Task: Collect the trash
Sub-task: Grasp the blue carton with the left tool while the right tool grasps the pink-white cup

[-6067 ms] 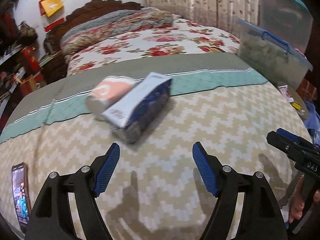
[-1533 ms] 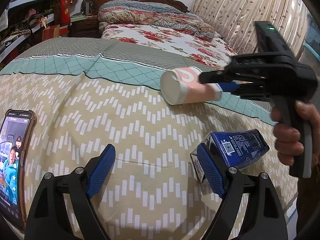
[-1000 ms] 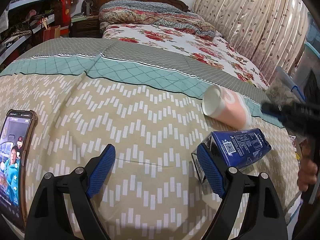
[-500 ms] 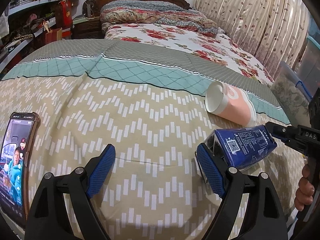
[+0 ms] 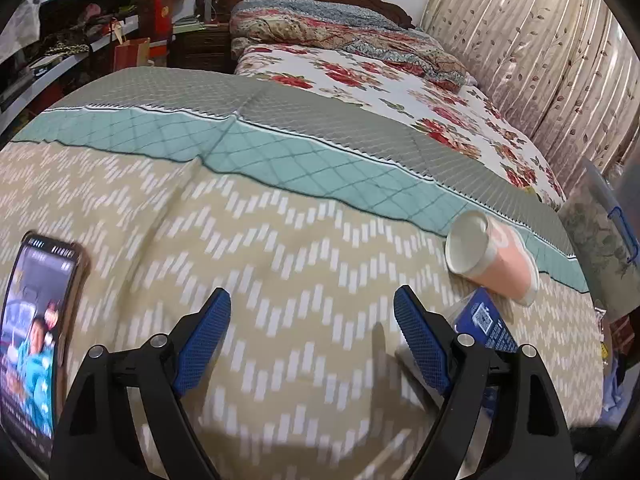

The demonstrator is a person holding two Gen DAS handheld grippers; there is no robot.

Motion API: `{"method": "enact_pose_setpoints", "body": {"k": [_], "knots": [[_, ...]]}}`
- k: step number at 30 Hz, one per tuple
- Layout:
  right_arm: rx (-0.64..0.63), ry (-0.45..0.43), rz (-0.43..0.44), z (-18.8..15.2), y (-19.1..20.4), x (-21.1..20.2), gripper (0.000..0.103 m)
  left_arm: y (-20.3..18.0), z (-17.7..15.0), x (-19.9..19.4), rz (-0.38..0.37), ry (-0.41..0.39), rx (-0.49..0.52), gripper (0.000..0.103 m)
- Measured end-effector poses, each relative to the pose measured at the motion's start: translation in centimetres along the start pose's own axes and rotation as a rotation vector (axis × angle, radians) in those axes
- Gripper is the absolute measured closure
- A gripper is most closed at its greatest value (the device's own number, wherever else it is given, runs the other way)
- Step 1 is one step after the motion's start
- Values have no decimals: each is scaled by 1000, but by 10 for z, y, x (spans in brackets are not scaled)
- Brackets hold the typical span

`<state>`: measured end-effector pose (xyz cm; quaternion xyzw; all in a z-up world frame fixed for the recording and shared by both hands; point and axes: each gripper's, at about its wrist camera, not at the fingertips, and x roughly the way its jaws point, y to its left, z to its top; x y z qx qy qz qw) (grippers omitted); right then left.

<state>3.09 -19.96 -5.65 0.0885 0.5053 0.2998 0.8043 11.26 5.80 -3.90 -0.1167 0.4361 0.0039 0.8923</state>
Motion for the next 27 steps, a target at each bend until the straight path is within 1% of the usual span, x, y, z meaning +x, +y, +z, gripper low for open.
{"method": "enact_pose_setpoints", "body": {"k": [3, 5, 6, 7, 8, 11, 14, 16, 17, 18, 19, 20, 21, 22, 25, 26, 27], "knots": [[-75, 18, 11, -6, 21, 7, 86, -3, 3, -7, -5, -19, 9, 23], [-102, 9, -7, -4, 22, 4, 86, -4, 2, -16, -11, -32, 17, 23], [-96, 6, -3, -4, 20, 0, 86, -5, 1, -24, -18, -38, 25, 20], [-84, 2, 8, -3, 15, -3, 86, -6, -1, -28, -21, -44, 32, 18], [-64, -6, 23, -1, 9, -8, 86, -9, -4, -35, -24, -54, 42, 13], [12, -64, 39, 2, -11, -26, 86, -24, -14, -45, -47, -54, 76, 10], [127, -134, 15, 4, -40, -42, 86, -49, -21, -39, -72, -10, 128, 9], [162, -157, -6, 2, -48, -48, 86, -65, -23, -30, -70, 26, 155, 9], [176, -167, -7, 2, -50, -49, 86, -73, -23, -27, -82, 36, 157, 9], [184, -173, -7, 7, -52, -49, 81, -81, -24, -25, -80, 40, 164, 9], [193, -183, -8, 8, -55, -50, 51, -85, -24, -23, -74, 40, 173, 9], [206, -205, -14, 7, -58, -52, 35, -92, -25, -20, -66, 42, 187, 9], [217, -250, -21, 6, -60, -55, 10, -96, -25, -16, -62, 47, 193, 9], [217, -271, -20, 9, -61, -54, 10, -100, -26, -13, -58, 56, 197, 9], [212, -271, -8, 20, -66, -51, 11, -103, -33, 2, -39, 95, 200, 10], [208, -275, -9, 27, -66, -49, 12, -101, -35, 5, -54, 104, 194, 11], [207, -278, -11, 38, -68, -46, 13, -97, -35, 5, -83, 104, 177, 15]]}}
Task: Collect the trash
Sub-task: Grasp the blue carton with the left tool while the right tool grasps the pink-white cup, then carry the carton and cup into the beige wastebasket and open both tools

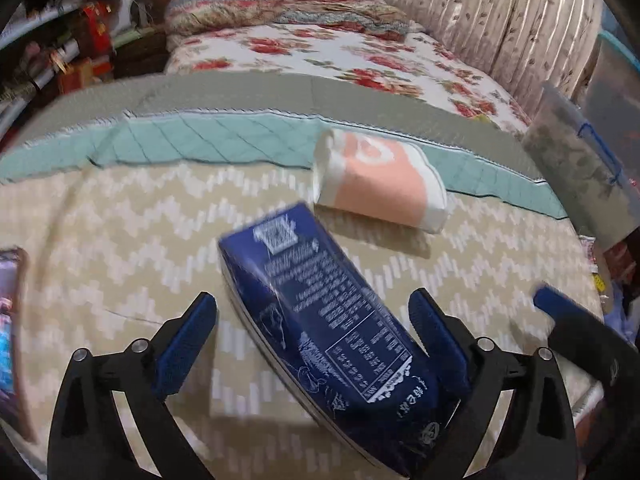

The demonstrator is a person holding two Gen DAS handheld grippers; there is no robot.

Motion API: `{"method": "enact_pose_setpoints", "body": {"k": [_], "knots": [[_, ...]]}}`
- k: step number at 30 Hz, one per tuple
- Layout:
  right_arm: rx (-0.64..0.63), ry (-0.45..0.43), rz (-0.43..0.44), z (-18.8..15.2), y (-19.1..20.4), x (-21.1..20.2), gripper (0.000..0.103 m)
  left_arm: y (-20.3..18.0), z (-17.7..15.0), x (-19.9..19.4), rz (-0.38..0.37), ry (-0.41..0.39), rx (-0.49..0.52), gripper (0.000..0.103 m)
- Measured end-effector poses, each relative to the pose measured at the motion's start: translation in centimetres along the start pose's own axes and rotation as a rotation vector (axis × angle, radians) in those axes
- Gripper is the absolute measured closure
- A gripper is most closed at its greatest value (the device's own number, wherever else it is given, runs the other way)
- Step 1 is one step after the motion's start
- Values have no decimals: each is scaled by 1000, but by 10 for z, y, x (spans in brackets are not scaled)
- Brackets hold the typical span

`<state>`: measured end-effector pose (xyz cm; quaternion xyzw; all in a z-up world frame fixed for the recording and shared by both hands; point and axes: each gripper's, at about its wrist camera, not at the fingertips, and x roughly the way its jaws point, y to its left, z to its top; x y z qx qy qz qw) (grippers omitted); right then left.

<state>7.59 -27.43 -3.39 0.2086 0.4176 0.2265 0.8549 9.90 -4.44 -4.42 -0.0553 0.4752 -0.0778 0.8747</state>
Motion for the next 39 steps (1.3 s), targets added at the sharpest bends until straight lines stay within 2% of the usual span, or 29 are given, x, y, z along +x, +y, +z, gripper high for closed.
{"method": "enact_pose_setpoints", "body": {"k": [2, 5, 8, 11, 14, 17, 20, 21, 26, 29, 31, 35, 39], "knots": [[14, 0, 6, 15, -1, 12, 16, 5, -2, -6, -33, -17, -7, 22], [20, 3, -3, 34, 4, 30, 18, 11, -7, -14, -36, -40, 16, 34], [-50, -12, -94, 51, 21, 52, 17, 23, -11, -21, -71, -45, 9, 40], [-192, -9, -186, 63, 46, 70, 17, 35, -12, -26, -80, -55, 8, 42], [-401, 9, -257, 65, 74, 83, 14, 46, -14, -29, -99, -67, -1, 42], [-674, 38, -310, 54, 106, 92, 11, 50, -16, -30, -118, -79, -4, 42], [-831, 99, -356, 45, 117, 107, 10, 49, -20, -28, -126, -89, 9, 40], [-845, 117, -370, 45, 117, 114, 11, 48, -21, -27, -128, -92, 11, 39], [-812, 198, -426, 57, 103, 147, 12, 54, -22, -26, -167, -99, -6, 37], [-767, 206, -403, 63, 97, 153, 37, 57, -22, -25, -186, -93, -19, 36], [-751, 188, -399, 62, 97, 149, 61, 56, -22, -26, -188, -94, -19, 37], [-650, 136, -331, 58, 90, 118, 70, 56, -22, -27, -198, -94, -19, 39], [-415, 67, -215, 57, 59, 59, 76, 55, -20, -27, -220, -88, -21, 43]]}}
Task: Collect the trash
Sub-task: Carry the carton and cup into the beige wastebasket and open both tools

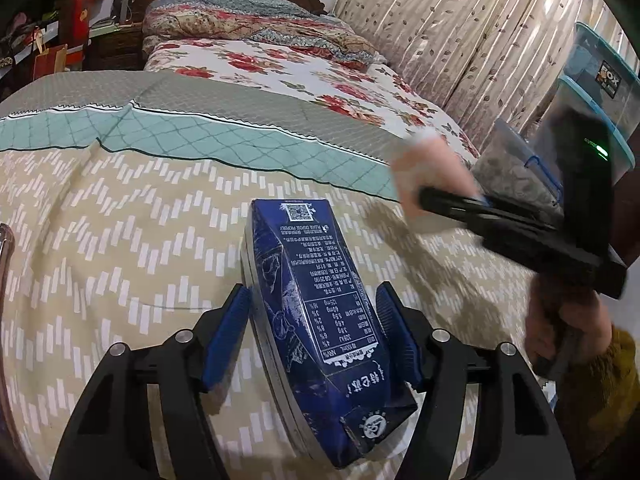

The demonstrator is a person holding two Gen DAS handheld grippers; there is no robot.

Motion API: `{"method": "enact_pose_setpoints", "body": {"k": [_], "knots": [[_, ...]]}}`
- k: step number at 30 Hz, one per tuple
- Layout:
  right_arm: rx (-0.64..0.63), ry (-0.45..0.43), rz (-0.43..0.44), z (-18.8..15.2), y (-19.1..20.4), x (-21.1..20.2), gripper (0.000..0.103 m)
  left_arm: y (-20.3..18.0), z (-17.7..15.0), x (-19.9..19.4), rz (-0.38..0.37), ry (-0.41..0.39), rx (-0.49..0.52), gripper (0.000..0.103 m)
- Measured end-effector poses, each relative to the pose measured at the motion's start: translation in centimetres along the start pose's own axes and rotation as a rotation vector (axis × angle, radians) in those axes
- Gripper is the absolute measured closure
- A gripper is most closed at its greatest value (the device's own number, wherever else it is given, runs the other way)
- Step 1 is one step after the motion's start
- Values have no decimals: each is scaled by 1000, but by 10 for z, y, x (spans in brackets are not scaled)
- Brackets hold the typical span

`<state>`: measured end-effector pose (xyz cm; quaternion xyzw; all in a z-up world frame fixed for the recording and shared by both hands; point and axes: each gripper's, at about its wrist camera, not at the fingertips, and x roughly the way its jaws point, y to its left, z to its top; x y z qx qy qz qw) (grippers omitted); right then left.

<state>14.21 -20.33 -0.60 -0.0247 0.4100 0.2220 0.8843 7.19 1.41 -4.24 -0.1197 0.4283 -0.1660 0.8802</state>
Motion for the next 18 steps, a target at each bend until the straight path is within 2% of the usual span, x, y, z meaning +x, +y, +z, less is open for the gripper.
{"method": "enact_pose_setpoints", "body": {"k": [4, 9, 13, 18], "knots": [[259, -44, 95, -39, -46, -39, 76, -9, 4, 2, -61, 22, -12, 46], [457, -91, 151, -91, -82, -67, 76, -40, 12, 13, -115, 55, 19, 49], [564, -131, 169, -123, -111, -82, 76, -84, 23, 29, -156, 94, 84, 50], [668, -242, 157, -153, -151, -121, 77, -154, 31, 55, -209, 151, 178, 52]]}}
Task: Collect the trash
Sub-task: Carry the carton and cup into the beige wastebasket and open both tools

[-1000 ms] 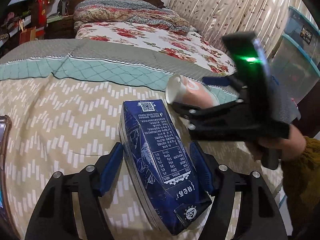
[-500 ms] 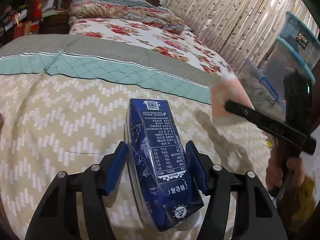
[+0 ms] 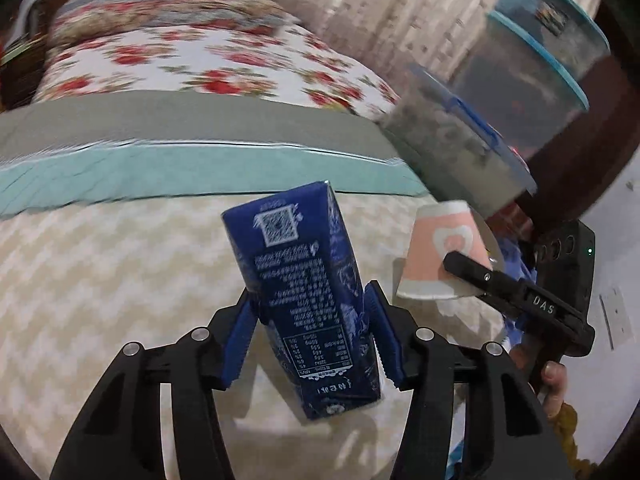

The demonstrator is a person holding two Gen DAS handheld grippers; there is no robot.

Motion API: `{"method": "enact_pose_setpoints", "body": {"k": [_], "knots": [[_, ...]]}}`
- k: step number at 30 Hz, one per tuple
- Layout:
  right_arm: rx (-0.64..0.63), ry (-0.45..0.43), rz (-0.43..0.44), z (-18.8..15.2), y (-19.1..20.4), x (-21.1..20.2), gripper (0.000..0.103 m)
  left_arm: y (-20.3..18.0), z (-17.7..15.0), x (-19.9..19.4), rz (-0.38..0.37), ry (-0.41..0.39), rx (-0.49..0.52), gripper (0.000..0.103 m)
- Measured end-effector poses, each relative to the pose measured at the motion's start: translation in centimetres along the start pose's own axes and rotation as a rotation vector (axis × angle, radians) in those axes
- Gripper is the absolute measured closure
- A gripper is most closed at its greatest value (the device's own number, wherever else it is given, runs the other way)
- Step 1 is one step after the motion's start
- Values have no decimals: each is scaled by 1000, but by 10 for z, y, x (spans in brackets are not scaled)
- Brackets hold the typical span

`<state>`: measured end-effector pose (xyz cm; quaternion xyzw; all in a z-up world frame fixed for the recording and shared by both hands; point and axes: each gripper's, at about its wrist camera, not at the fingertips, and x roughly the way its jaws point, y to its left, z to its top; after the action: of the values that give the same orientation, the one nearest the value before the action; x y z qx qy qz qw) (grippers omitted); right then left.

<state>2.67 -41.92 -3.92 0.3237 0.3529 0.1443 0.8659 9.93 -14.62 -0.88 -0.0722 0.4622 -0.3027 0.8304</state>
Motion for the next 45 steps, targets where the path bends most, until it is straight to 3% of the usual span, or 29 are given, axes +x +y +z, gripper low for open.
{"method": "enact_pose_setpoints", "body": {"k": [8, 13, 19, 23, 26, 29, 31, 32, 34, 39, 45], "knots": [[46, -222, -141, 30, -70, -99, 77, -103, 43, 75, -102, 109, 114, 52], [31, -326, -325, 56, -120, -155, 77, -191, 73, 128, -174, 143, 222, 52], [17, -314, -441, 81, -174, -172, 77, -285, 90, 207, -267, 215, 293, 52], [13, -278, -496, 91, -209, -171, 77, -315, 88, 255, -289, 279, 290, 52], [10, -236, -520, 98, -234, -161, 76, -323, 81, 296, -243, 344, 280, 51], [4, -197, -551, 105, -247, -144, 64, -321, 75, 330, -133, 404, 275, 44], [22, -207, -553, 103, -251, -142, 38, -316, 73, 333, -116, 416, 263, 43], [26, -234, -544, 102, -250, -147, 36, -314, 75, 332, -116, 411, 262, 40], [21, -265, -531, 98, -245, -151, 36, -311, 79, 322, -114, 382, 272, 36], [29, -319, -528, 90, -232, -163, 35, -303, 90, 287, -137, 318, 277, 35], [89, -404, -430, 65, -206, -189, 35, -283, 94, 235, -166, 241, 271, 35]]}}
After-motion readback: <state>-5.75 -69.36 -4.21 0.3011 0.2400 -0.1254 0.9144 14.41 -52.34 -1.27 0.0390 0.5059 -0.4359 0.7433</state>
